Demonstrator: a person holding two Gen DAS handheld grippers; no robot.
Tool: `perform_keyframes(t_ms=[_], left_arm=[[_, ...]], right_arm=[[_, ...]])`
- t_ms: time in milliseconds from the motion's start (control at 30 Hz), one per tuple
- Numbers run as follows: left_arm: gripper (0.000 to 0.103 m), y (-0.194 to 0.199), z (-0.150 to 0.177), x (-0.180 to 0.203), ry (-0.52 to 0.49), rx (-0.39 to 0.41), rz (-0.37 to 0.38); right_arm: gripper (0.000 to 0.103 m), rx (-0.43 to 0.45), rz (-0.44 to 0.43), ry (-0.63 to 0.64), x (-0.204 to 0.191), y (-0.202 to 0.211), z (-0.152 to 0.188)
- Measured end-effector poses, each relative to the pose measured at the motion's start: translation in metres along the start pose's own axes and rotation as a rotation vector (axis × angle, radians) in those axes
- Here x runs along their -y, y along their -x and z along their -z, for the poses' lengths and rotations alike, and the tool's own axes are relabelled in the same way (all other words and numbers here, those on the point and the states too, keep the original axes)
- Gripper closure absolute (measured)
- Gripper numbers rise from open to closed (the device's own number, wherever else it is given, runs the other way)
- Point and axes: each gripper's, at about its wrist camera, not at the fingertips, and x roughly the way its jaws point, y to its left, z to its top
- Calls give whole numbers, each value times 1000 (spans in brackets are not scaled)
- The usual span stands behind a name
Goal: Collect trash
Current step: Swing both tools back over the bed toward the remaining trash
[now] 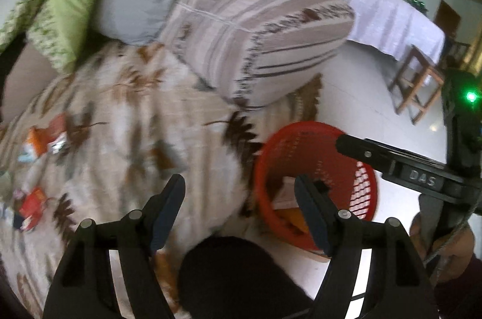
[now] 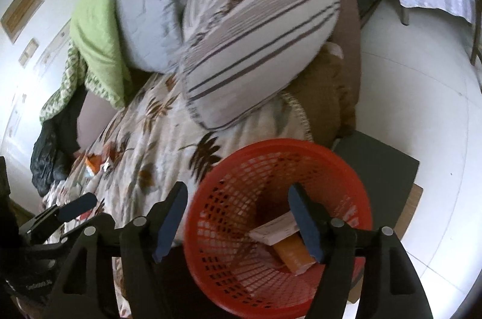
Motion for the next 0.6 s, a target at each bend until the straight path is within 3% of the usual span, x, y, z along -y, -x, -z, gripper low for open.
perform_keyframes(t_ms=[133,300,600], left_arm=[[28,19,12,-26,18,24,-103],[24,44,31,-82,114,38,-187],[24,79,76,-250,422,16,-476]], right_arm=[[14,1,3,97,-34,-5,8],[13,-24,-5,232,-81,-17,18],[13,-131,-132,375,-154,-54,43]])
